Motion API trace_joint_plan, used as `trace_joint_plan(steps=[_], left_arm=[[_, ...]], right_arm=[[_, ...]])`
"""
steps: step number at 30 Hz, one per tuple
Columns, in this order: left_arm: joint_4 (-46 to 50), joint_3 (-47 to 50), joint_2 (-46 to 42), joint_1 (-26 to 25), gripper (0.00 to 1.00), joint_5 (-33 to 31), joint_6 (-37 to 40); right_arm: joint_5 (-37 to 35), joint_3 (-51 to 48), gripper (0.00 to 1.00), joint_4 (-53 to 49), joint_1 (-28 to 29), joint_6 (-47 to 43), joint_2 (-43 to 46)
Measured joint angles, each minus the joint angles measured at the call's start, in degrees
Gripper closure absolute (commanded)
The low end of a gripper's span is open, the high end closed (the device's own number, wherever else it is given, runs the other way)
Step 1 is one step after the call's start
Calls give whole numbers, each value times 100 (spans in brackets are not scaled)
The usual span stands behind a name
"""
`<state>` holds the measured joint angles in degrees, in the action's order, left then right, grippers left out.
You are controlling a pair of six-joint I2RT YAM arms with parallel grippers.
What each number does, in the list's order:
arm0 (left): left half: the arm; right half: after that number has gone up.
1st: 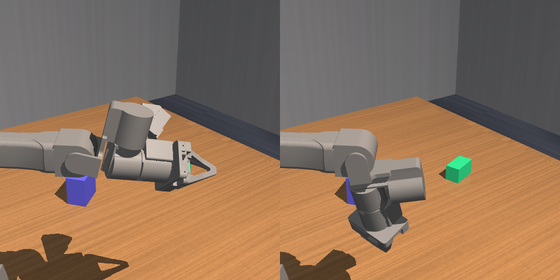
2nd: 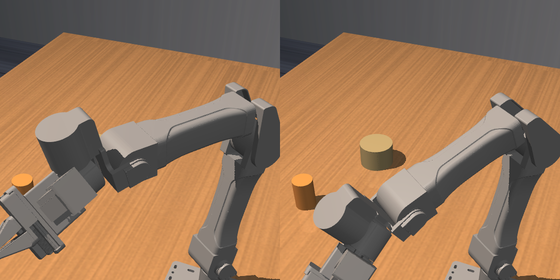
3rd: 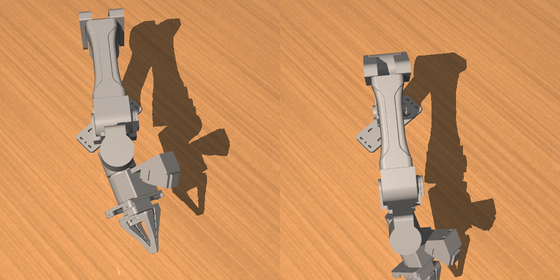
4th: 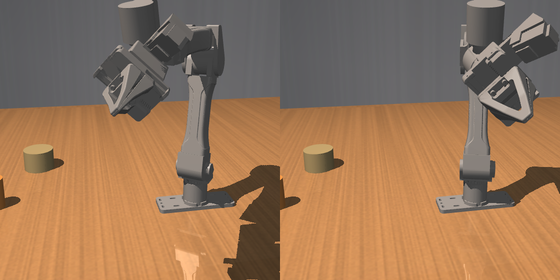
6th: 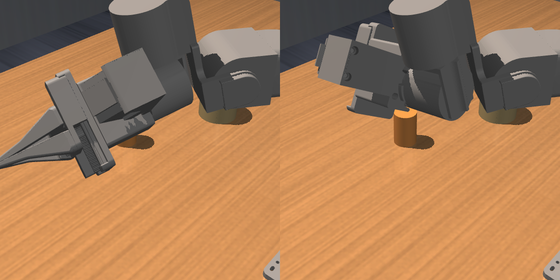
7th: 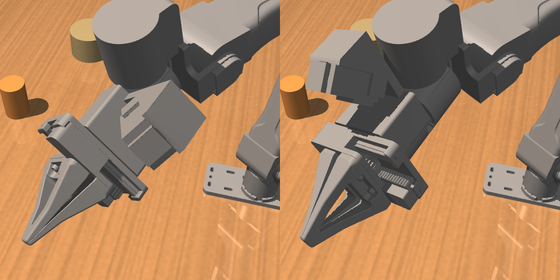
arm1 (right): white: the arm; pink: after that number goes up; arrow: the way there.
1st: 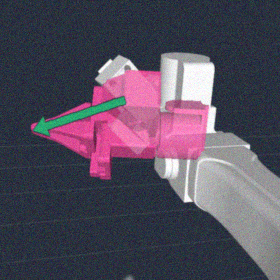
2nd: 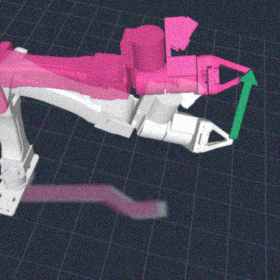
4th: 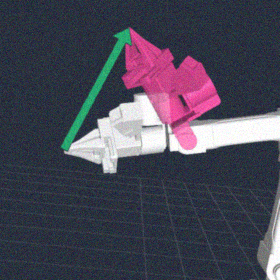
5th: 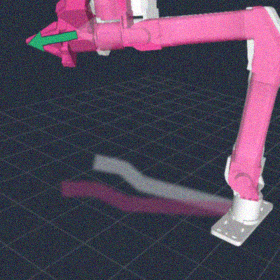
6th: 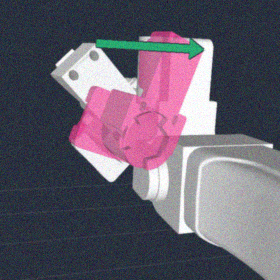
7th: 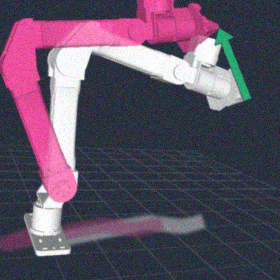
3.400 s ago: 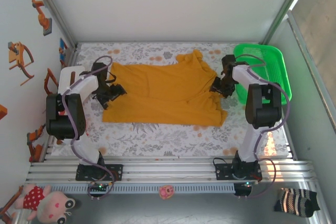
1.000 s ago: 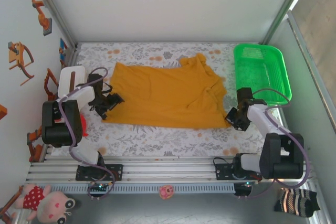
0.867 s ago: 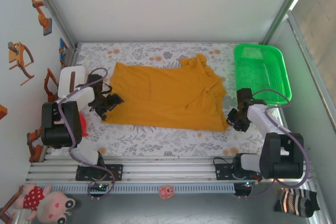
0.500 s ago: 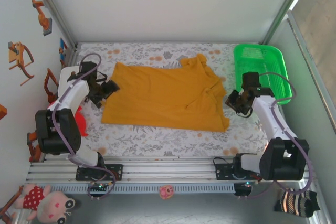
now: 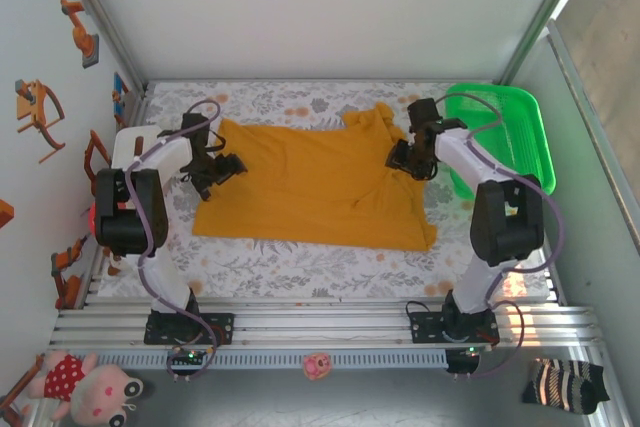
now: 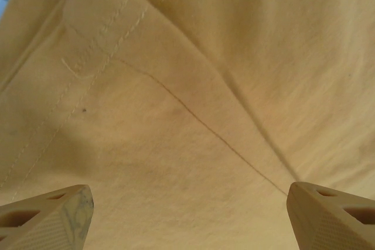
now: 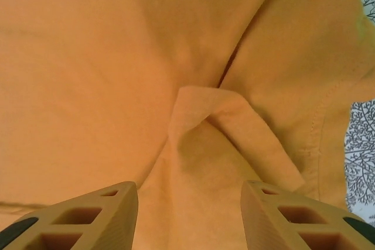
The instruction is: Fold the inside-out t-shirt
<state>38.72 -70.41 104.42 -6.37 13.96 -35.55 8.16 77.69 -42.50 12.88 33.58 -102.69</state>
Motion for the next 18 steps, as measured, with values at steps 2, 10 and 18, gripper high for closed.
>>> trace_joint_plan(steps=[2,10,18], left_arm=[[-11,76,-76,-2,14,0,0],[-57,149,-216,-15,14,0,-17],[-83,168,-216,-52,14,-42,-46]], right_arm=[[-140,116,50,-74,0,22,-203],[-286,481,52,-181,0,212,-876],[-247,439,52,-83,2,289,-1012]])
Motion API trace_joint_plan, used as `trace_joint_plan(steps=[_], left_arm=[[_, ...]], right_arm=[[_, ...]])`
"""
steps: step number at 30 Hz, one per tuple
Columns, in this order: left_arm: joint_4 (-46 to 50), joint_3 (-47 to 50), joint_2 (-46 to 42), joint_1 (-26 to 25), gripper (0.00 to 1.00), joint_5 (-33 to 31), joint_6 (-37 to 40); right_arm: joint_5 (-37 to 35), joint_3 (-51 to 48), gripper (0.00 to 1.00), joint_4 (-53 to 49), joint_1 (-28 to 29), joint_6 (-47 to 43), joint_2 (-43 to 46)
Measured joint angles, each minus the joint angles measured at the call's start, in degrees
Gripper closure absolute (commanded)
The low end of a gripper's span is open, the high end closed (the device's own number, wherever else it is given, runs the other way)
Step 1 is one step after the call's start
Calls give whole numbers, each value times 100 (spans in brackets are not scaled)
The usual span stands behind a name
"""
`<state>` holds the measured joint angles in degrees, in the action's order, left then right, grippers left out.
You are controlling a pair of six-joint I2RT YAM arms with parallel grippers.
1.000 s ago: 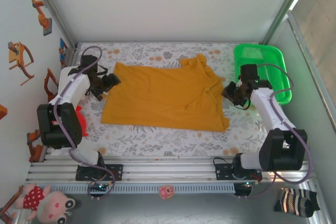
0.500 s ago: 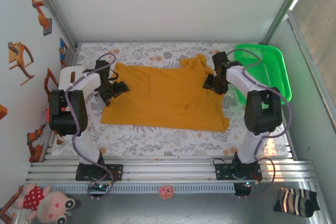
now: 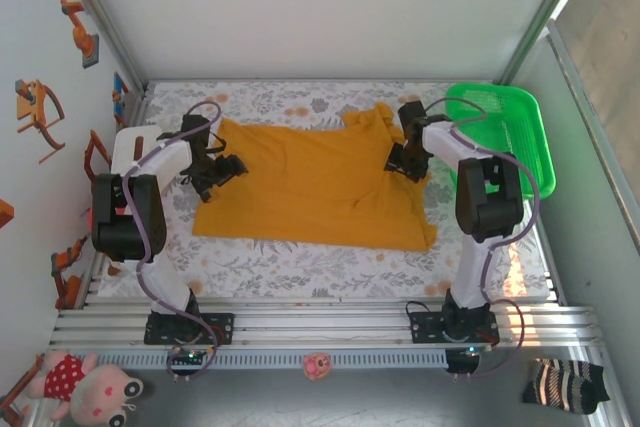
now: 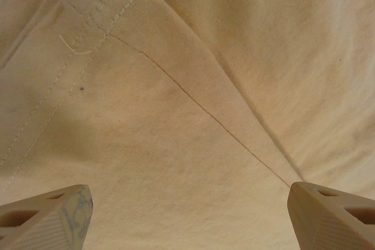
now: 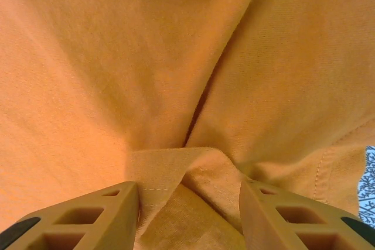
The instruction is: Fold the inside-out t-shirt
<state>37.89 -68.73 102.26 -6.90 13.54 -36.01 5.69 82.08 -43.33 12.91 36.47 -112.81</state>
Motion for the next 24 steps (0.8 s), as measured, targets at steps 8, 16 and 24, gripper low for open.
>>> trace_joint_plan(steps=[8,16,24], left_arm=[[-352,874,-282,-28,14,-98,-129],[-256,1845,-1202,-68,13,-199,-374],[326,197,-1165,267,11,-334,-269]], right_arm=[[-28,-1121,53,251,0,20,457],[9,-1386,53,219,0,13,1255],[164,776,52,-140,-20,-354,1021]])
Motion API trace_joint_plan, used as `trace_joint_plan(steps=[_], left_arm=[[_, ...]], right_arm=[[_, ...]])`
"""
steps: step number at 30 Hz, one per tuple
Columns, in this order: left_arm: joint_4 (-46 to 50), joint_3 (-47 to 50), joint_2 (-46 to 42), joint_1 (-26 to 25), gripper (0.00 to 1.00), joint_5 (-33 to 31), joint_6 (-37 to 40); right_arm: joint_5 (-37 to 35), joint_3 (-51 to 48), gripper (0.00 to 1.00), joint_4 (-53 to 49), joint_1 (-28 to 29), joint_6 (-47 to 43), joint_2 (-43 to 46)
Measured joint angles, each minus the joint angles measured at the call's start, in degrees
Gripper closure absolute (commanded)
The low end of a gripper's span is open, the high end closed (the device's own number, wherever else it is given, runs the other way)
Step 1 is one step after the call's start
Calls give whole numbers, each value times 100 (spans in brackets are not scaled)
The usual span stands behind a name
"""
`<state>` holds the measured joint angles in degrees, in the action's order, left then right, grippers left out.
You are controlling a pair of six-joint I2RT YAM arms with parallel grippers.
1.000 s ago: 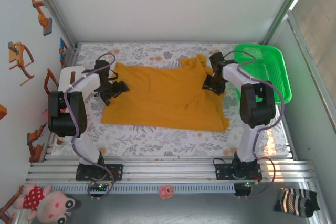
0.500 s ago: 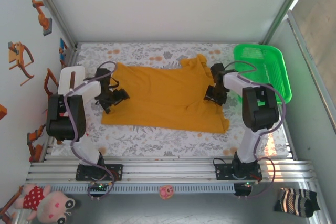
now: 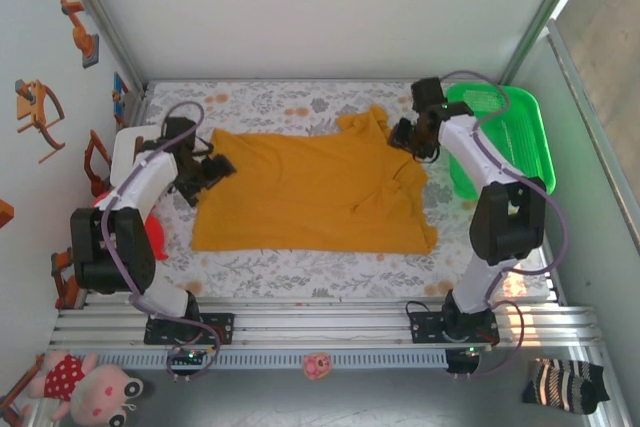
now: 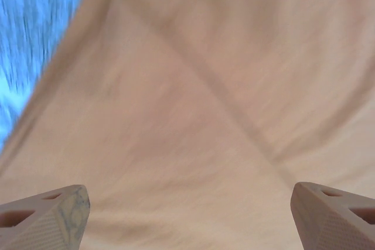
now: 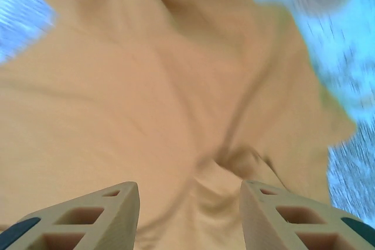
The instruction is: Fold the inside-out t-shirt
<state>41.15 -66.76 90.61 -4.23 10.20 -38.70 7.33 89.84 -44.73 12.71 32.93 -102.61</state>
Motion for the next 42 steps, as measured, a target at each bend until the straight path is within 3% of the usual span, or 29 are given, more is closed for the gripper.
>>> trace_joint_plan(steps=[3,8,13,19,24,33,35,40,42], left_arm=[[31,-1119,669,319,14,-22,90],[136,-2549,2052,616,33,-26,304],[227,-3403,3099,619,37,42,479],[278,-3980,3646,608,39,251,529],[225,-4186,3797,597,44,437,525],[162,-4579,4315,466,43,629,487],[157,-4618,4411,444,50,638,468],[153,-4732,4594,431,97,717,404],[153,-4752,4601,431,100,741,376]], right_arm=[[127,994,52,37,-33,-136,-494],[306,2120,52,37,-92,-221,-1550],[426,2771,53,11,-120,-262,-2437],[573,3254,53,-2,-168,-260,-3045],[682,3348,53,42,-243,-223,-3189],[896,3576,52,238,-367,39,-3390],[962,3639,52,293,-380,105,-3471],[1128,3724,51,420,-391,271,-3703],[1178,3803,51,468,-391,356,-3821]])
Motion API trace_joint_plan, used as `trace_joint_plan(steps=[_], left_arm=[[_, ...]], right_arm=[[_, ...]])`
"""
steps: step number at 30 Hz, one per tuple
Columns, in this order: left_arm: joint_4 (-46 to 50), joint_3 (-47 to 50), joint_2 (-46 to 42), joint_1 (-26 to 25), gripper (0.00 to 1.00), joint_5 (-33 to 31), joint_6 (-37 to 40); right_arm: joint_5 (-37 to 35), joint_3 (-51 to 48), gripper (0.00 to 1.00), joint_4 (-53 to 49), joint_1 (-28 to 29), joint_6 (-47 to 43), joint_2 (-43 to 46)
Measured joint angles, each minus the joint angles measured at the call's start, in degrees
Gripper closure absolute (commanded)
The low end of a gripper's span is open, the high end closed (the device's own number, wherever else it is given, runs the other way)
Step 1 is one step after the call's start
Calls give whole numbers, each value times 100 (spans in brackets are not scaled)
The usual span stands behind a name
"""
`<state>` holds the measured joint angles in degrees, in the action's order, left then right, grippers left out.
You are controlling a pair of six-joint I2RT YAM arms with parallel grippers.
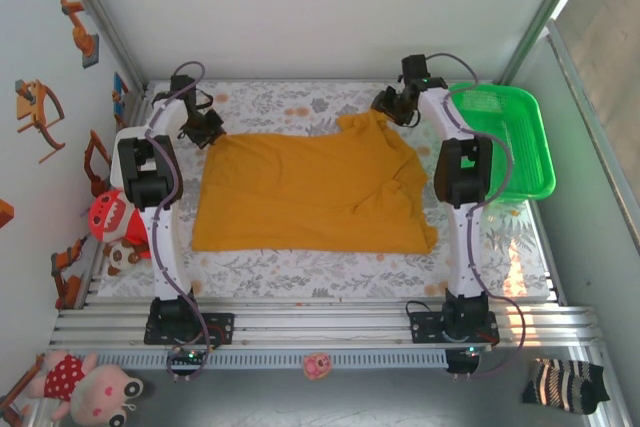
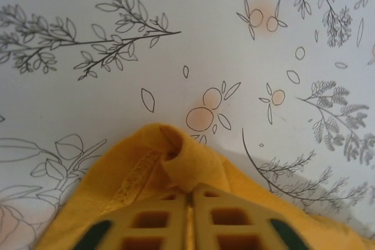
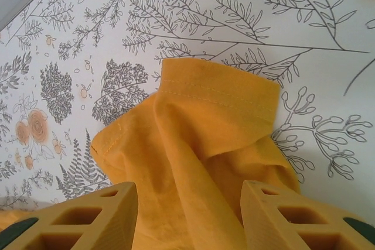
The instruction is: Fold the inside-out t-shirt
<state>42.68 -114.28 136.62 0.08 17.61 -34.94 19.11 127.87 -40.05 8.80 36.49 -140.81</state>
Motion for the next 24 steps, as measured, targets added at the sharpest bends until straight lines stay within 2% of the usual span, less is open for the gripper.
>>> trace_joint_plan(steps=[17,19,22,24], left_arm=[[-435,503,-669,50,100,184,-81],[-461,535,-671,50,100,197,-90],[-479,601,-671,50,100,199,-90],[-479,610,-671,52,100,199,-92]], right_arm=[[103,1034,50,221,0,680,-1029],[105,1073,32,251,0,772,-1104],[166,1193,35,345,0,938,-1178],[219,1292,42,452,0,1099,-1217]])
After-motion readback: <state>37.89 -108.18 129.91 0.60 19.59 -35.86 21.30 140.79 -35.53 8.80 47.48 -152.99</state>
